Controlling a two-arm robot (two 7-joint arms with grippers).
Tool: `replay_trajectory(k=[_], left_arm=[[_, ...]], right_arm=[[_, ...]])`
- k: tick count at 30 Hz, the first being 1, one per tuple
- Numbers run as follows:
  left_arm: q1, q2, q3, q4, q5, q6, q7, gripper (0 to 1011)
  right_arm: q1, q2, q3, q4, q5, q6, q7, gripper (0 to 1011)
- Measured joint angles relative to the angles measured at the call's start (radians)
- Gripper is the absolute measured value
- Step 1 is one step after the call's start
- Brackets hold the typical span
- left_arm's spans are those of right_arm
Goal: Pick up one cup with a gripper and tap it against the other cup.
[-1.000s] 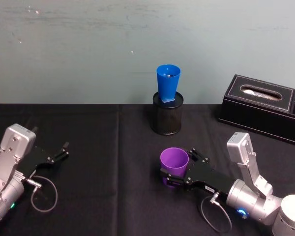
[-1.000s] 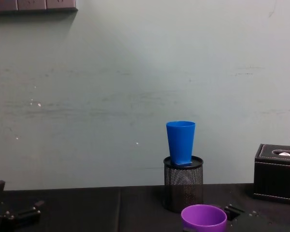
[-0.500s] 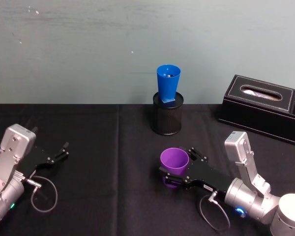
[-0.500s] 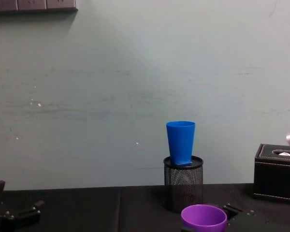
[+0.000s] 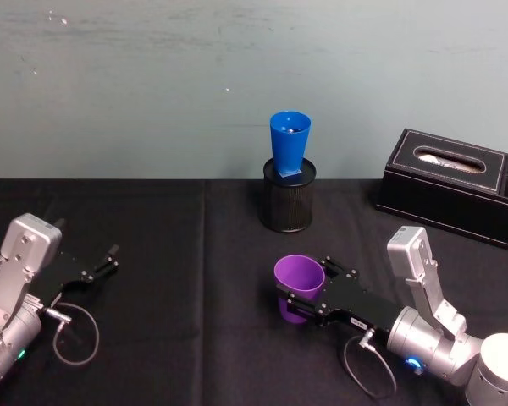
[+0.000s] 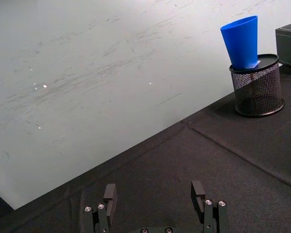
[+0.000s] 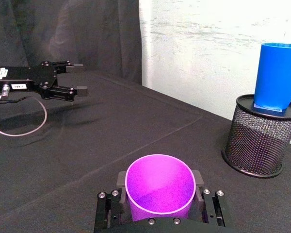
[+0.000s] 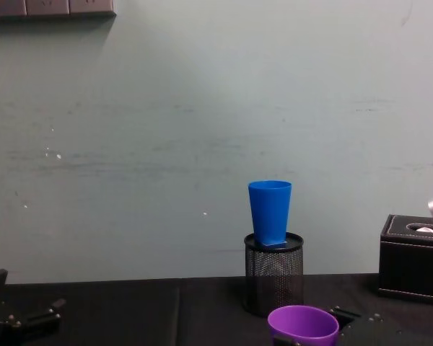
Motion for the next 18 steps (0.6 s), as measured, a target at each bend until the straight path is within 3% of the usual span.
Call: replay_trajectory(k=[12, 18], left_arm=[[0.000, 0.000, 0.000, 0.000, 0.000, 0.000, 0.000, 1005], [0.000, 0.000, 0.000, 0.000, 0.000, 0.000, 0.000, 1005]], right_arm=[[0.000, 0.000, 0.000, -0.001, 0.001, 0.000, 0.000, 735], [-0.014, 0.027, 0.011, -0.084, 0.008, 0.035, 0.000, 728]])
